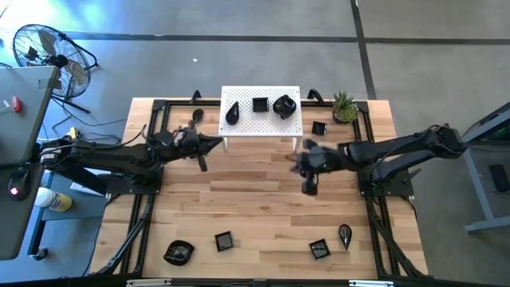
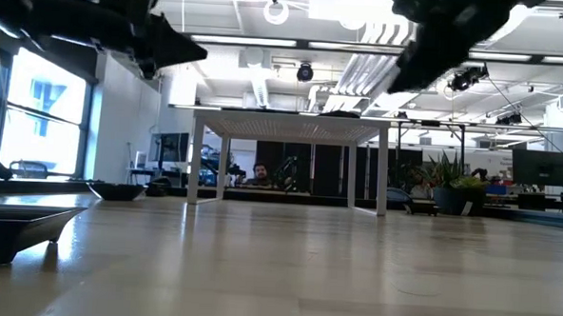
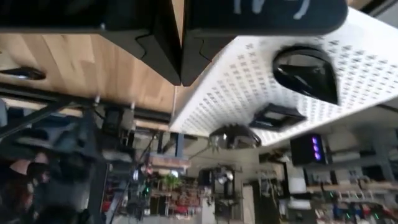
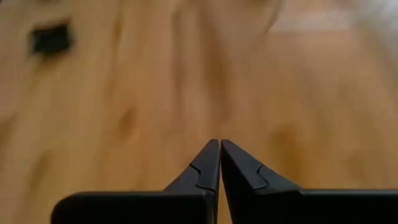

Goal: Pick & Place Mini shaped plates
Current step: Stack the square bowl on top of the square bowls on the shelf

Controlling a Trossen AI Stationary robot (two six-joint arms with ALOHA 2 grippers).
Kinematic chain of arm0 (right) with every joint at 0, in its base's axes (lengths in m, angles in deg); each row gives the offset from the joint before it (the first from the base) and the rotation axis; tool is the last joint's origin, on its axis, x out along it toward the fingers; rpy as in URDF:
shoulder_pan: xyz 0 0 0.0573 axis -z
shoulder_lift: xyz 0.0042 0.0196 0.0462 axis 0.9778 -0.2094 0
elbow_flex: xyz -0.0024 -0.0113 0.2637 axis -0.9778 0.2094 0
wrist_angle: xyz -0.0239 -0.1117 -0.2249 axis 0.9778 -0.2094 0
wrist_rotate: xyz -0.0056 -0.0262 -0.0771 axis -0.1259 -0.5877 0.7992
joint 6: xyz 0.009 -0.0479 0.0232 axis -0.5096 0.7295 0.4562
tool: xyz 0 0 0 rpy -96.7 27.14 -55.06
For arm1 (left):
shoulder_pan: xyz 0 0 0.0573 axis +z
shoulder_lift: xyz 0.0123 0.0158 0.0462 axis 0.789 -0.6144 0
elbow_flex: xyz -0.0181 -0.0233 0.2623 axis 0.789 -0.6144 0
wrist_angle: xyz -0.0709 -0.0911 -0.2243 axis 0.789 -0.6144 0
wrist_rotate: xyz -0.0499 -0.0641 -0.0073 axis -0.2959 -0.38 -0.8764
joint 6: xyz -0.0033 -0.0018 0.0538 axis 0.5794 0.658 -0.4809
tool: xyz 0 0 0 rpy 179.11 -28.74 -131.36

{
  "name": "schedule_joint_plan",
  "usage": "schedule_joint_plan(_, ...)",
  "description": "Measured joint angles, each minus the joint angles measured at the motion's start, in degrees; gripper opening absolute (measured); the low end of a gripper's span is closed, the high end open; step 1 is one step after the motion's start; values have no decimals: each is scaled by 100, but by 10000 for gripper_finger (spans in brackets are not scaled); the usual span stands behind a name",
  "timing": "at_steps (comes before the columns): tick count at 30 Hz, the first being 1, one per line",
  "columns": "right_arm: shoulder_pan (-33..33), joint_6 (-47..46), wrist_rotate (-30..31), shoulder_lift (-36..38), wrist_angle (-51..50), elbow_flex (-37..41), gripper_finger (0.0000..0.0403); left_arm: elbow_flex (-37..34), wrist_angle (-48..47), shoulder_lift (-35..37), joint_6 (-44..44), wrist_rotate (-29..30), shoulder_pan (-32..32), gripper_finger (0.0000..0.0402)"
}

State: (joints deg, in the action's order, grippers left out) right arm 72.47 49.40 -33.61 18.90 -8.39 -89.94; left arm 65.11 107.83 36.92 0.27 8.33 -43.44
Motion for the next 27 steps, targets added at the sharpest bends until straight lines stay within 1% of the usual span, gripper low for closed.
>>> schedule_joint_plan(2,-265,-479,-378,-125,-542,-151,17,-84,45,194,-18,16,33,5)
schedule_joint_plan(4,-626,-916,-767,-234,-737,-164,29,-155,14,327,-25,22,64,5)
schedule_joint_plan(6,-1018,-1273,-1111,-361,-731,-94,45,-180,-25,376,-97,20,85,5)
schedule_joint_plan(10,-1754,-2075,-1437,-708,-720,-32,83,-181,-21,381,-118,12,71,5)
schedule_joint_plan(13,-2211,-2597,-1747,-1044,-573,-32,104,-182,-3,327,-112,-9,71,5)
schedule_joint_plan(16,-2588,-2994,-1871,-1388,-341,-32,112,-183,-17,260,-112,-29,71,5)
schedule_joint_plan(20,-2919,-3262,-1942,-1808,-167,-30,114,-183,-12,256,-110,-29,71,5)
schedule_joint_plan(27,-3202,-3241,-1955,-2344,69,-30,112,-183,-14,256,-110,-31,71,5)
